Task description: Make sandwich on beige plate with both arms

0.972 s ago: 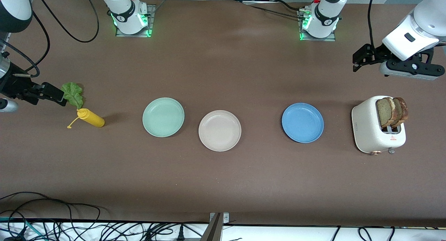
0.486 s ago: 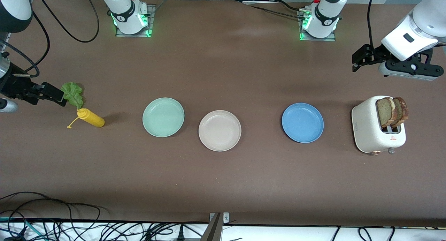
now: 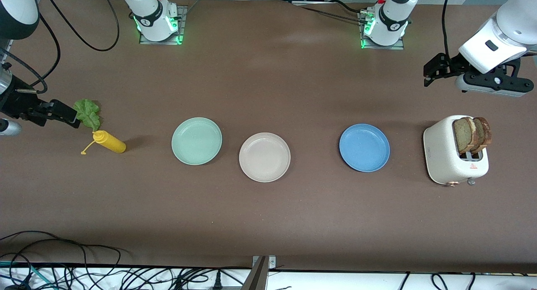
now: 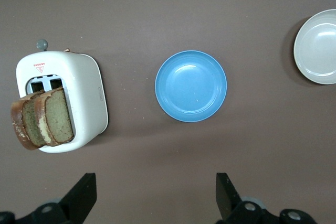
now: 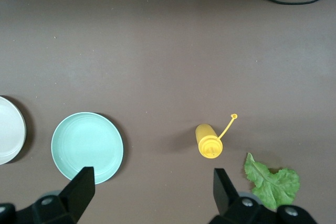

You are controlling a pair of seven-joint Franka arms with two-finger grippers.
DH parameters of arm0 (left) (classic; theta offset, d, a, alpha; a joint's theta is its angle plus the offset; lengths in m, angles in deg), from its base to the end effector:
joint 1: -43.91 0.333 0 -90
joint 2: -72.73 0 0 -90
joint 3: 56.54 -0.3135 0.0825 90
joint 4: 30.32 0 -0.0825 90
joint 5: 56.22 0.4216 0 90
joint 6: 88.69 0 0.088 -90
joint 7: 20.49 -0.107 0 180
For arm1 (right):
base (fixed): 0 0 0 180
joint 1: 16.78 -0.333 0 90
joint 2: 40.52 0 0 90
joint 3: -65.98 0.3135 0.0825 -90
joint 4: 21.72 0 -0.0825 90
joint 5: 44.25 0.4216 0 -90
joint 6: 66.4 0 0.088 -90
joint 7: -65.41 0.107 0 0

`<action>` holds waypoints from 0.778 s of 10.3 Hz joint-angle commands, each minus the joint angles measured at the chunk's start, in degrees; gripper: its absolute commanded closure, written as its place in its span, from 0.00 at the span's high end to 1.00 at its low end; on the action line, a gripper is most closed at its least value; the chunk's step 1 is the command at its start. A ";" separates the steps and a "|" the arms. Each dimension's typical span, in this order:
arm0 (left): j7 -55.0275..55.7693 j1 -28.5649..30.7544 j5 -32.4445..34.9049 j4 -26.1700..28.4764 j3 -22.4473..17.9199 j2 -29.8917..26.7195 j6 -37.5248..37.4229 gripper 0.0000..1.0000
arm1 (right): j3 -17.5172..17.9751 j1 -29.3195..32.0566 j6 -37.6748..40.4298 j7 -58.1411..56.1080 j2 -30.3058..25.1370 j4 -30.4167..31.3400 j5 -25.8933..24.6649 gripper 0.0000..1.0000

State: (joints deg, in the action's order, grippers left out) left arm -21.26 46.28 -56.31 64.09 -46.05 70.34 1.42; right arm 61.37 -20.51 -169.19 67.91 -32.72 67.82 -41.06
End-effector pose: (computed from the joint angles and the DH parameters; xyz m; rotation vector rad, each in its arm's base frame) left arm 0.5721 -0.0838 0.6070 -3.1236 0.2423 0.0526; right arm 0.6507 -0.0023 0.5626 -3.0910 0.1043 -0.1469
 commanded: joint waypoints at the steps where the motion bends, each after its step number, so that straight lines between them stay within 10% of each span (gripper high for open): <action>1: 0.33 -0.44 0.79 -1.68 -0.20 0.72 -0.55 1.00 | 0.14 0.30 0.05 0.58 -0.33 0.20 0.67 1.00; 8: 0.50 -0.53 0.79 -3.00 -0.11 1.33 -0.55 1.00 | 0.14 0.39 -0.13 0.49 -0.07 0.20 0.67 1.00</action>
State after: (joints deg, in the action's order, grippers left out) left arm -21.25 46.28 -56.31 63.01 -46.06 70.44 1.47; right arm 61.35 -20.51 -169.19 67.95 -32.51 67.82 -41.05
